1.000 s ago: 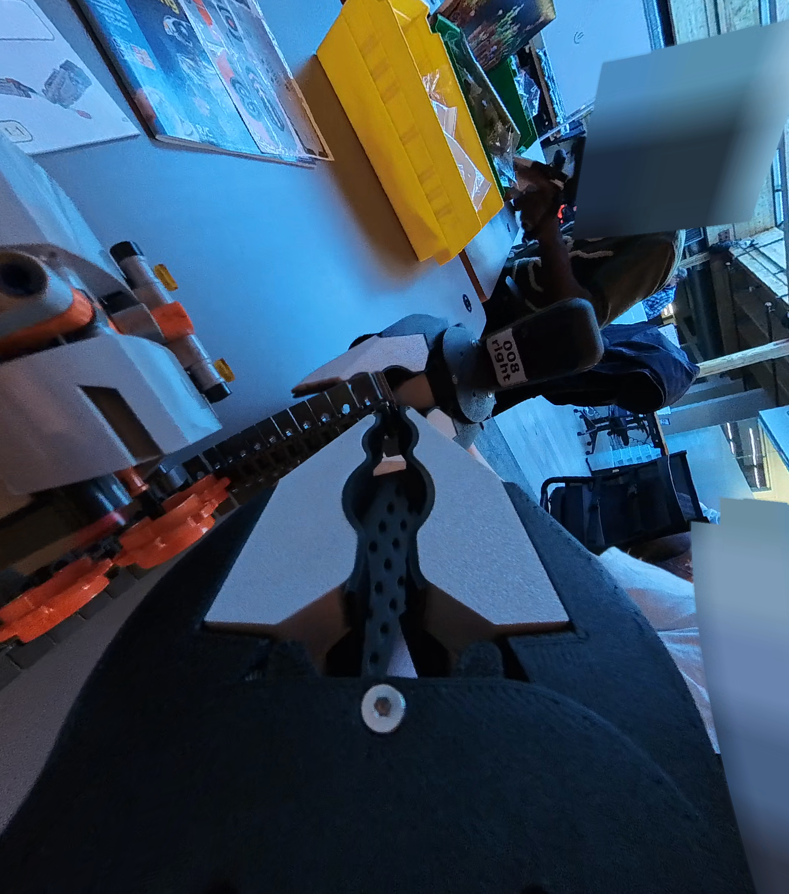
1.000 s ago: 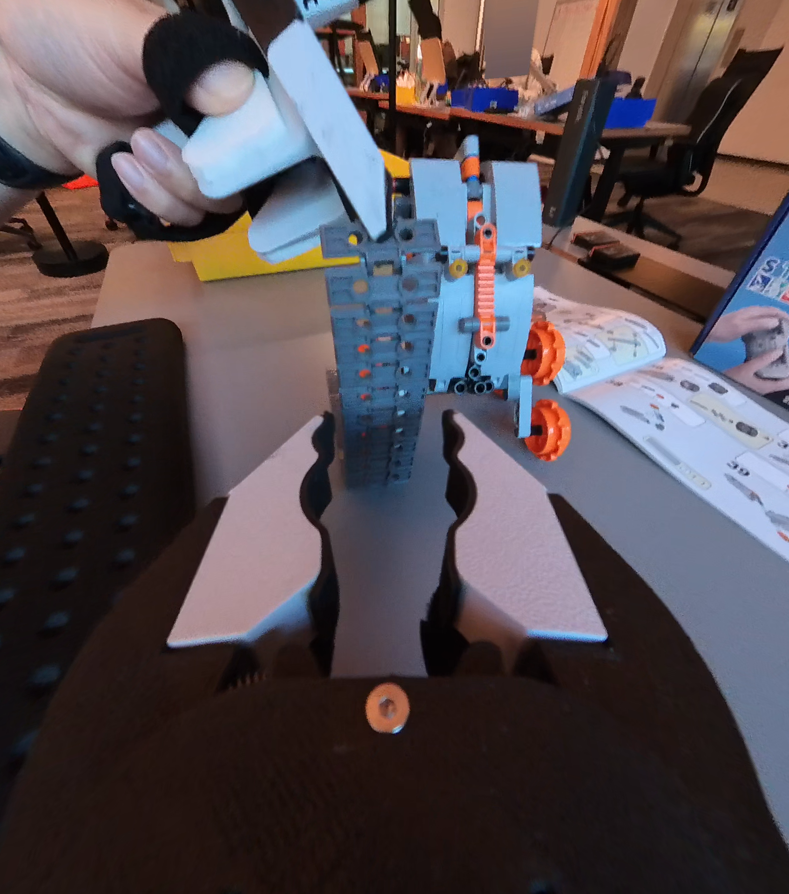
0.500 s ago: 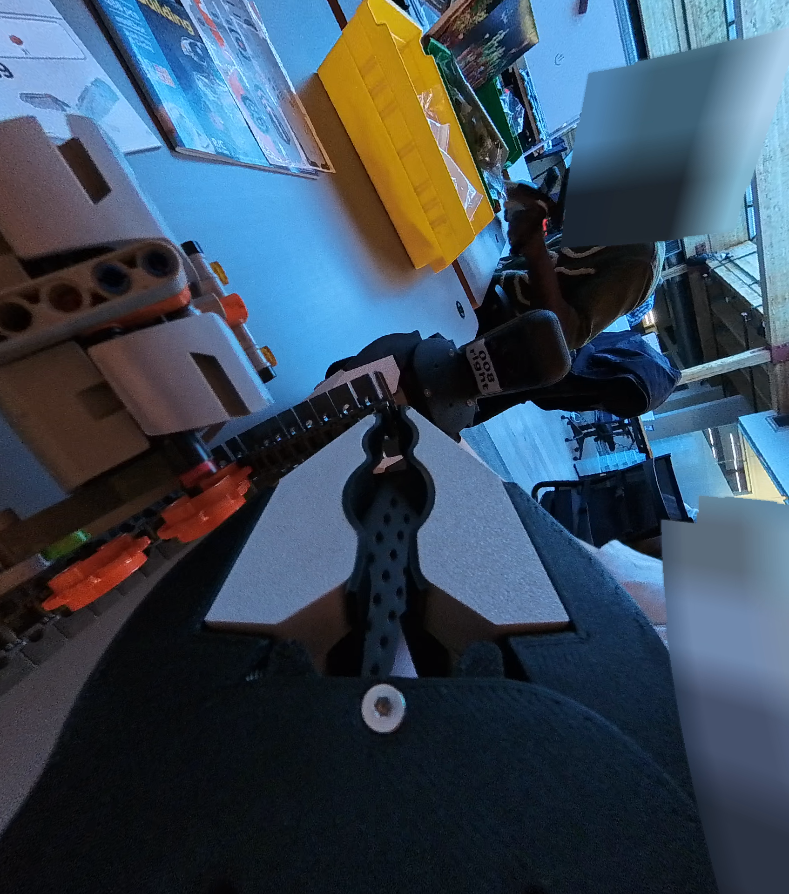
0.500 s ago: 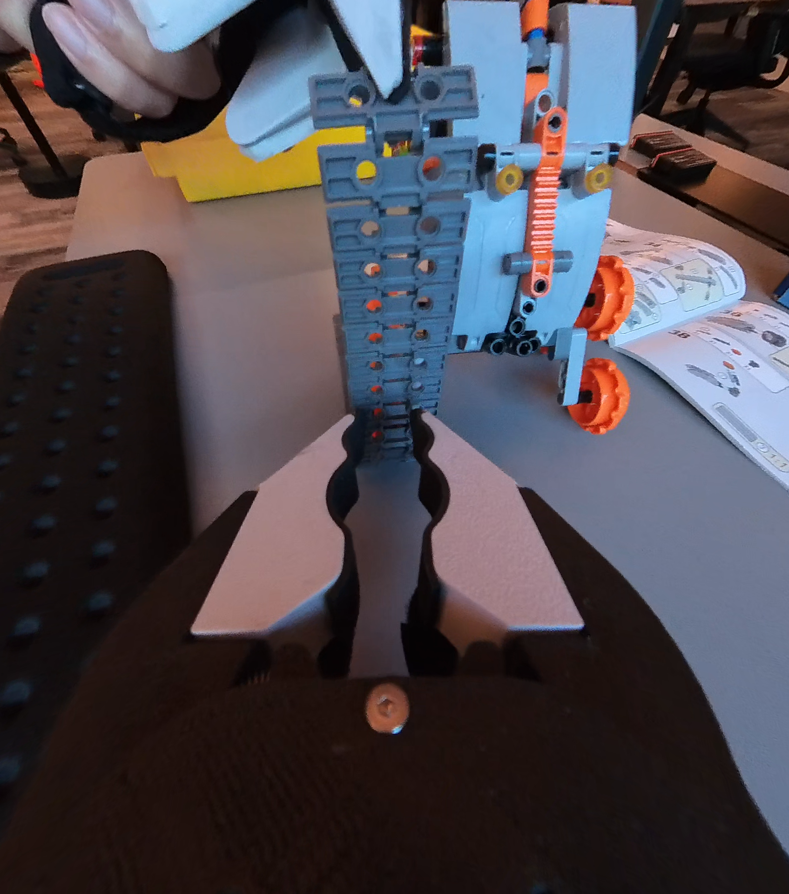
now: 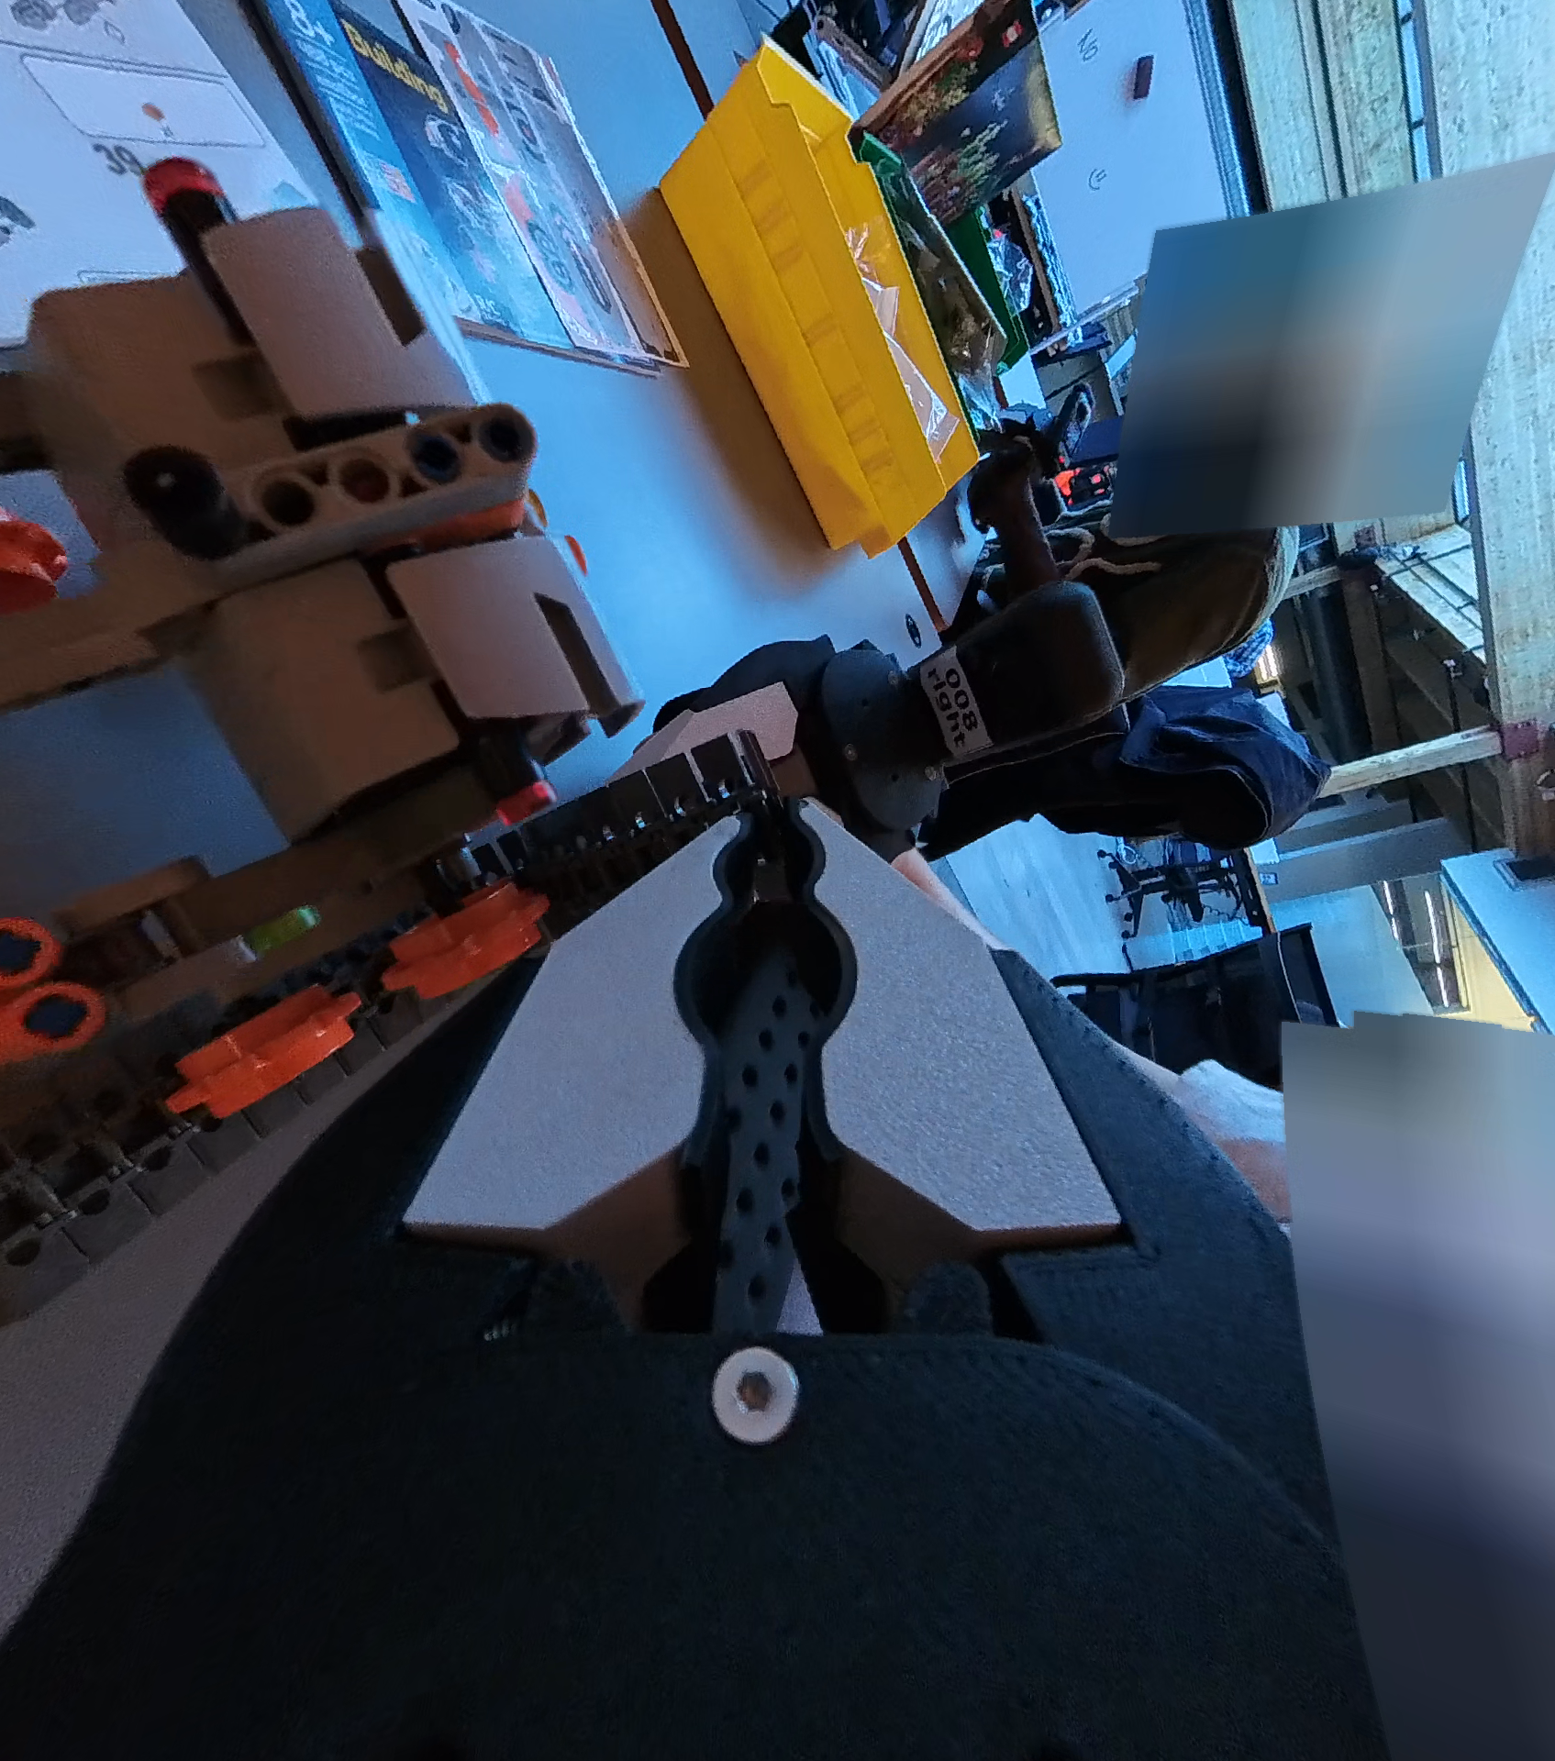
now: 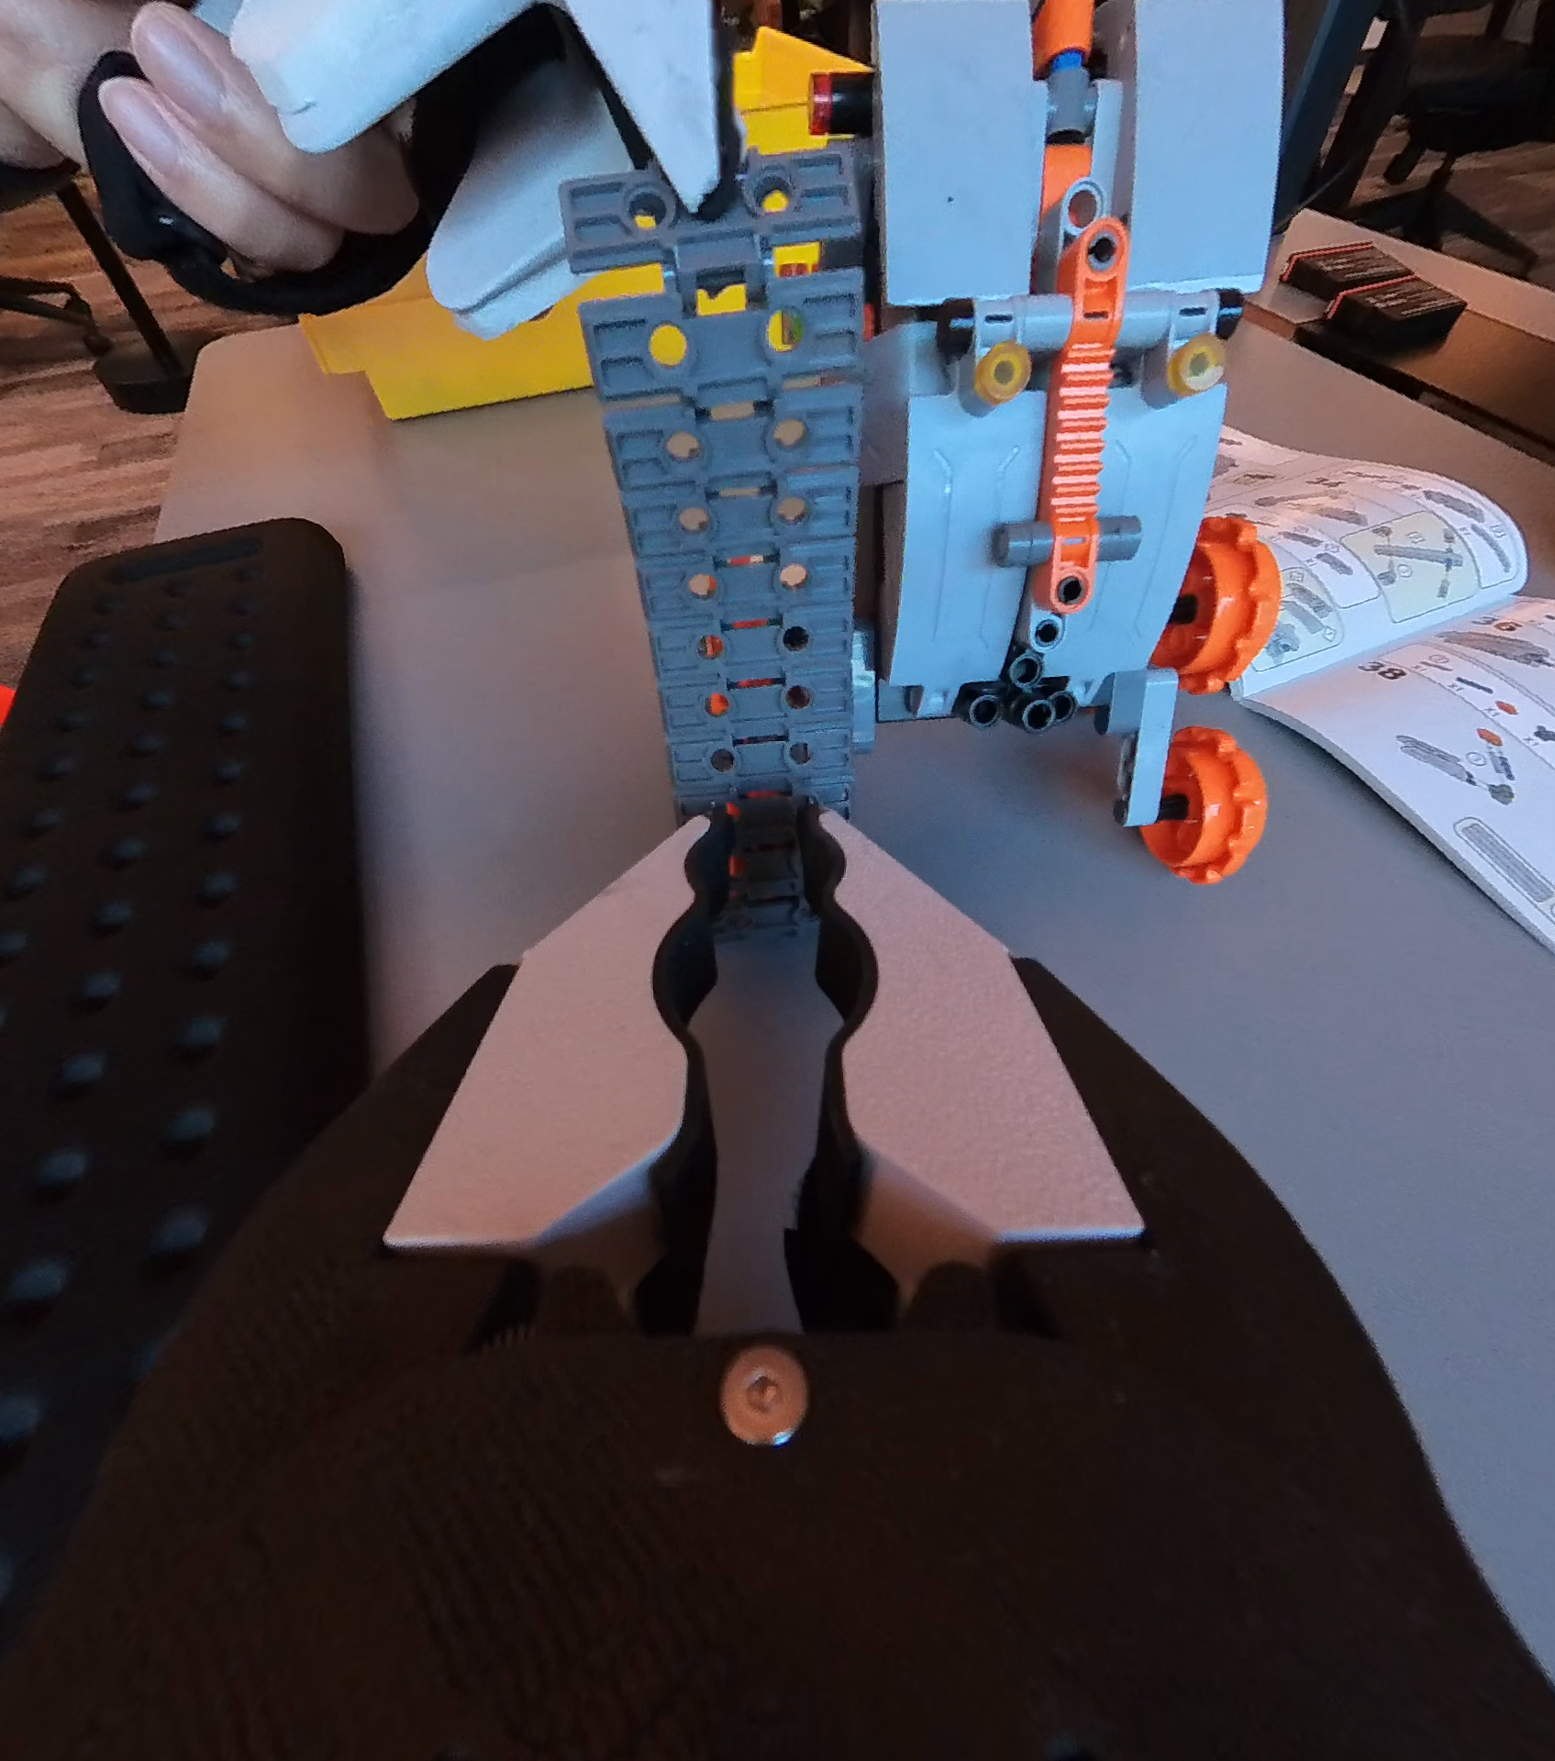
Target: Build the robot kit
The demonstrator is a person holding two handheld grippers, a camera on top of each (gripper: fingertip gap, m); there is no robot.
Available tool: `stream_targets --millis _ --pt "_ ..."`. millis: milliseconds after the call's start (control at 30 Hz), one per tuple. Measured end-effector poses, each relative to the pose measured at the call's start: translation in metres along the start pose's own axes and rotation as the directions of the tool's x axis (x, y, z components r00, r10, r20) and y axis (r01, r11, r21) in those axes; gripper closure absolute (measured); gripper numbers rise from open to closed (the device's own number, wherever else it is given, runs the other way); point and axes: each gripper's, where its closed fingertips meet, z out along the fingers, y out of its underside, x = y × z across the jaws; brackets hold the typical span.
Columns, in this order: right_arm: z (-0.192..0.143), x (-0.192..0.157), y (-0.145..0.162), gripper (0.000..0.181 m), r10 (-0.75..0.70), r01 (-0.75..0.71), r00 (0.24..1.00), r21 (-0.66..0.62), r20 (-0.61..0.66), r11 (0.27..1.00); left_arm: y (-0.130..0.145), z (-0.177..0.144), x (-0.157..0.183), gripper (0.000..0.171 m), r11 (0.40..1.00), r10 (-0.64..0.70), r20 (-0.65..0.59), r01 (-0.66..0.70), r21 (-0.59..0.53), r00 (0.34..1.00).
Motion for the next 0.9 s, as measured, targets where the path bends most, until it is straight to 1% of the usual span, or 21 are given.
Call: stream_targets --millis 567,900 --pt "0.004 0.003 0.001 0.164 0.03 -0.03 0.999 -0.025 0.021 0.999 0.003 -0.031 -0.026 0.169 0.995 -0.061 -0.004 0.061 0.082 0.998" --pt "0.007 0.002 0.0 0.164 0.014 -0.013 1.0 -0.036 0.019 0.999 0.008 -0.045 -0.051 0.168 0.991 -0.079 0.035 0.075 0.108 0.996"
